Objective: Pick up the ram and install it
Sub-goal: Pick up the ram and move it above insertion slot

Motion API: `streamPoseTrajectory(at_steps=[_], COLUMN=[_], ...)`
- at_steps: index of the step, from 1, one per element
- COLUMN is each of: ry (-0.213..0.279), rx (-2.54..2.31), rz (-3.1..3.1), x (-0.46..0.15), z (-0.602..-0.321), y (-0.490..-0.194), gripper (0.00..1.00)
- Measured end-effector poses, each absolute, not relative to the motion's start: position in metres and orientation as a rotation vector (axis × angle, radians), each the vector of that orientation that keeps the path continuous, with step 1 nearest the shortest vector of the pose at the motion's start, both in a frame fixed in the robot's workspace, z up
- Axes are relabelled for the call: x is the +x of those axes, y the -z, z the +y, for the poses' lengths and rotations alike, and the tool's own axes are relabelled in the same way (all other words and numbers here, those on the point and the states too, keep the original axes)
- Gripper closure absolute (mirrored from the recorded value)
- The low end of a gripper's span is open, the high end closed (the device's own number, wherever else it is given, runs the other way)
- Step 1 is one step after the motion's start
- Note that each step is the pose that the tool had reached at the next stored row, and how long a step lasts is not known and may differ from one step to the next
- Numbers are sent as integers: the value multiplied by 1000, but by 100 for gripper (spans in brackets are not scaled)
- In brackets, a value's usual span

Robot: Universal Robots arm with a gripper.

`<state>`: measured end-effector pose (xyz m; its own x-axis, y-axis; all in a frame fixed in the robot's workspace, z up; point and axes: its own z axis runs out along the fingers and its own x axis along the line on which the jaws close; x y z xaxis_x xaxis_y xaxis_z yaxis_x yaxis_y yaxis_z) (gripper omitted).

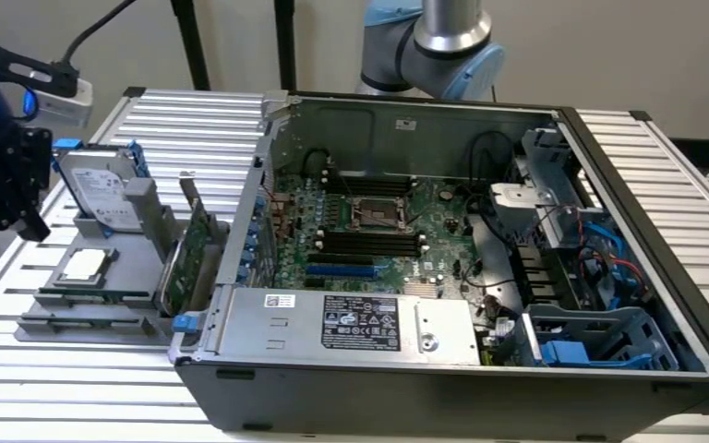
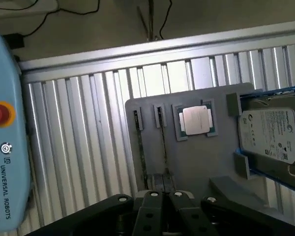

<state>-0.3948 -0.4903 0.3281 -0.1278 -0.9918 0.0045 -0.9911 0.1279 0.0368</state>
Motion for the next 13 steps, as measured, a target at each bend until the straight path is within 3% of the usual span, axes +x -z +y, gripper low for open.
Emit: streamPoseTrajectory(at_steps=[10,11,13], ry=[36,36,36], rx=[2183,2183,2183], rz=[-2218,-2218,-2218], x=[-394,-394,-394], z=[-490,-490,-490], y=[-311,-309,-307], gripper=[100,0,0])
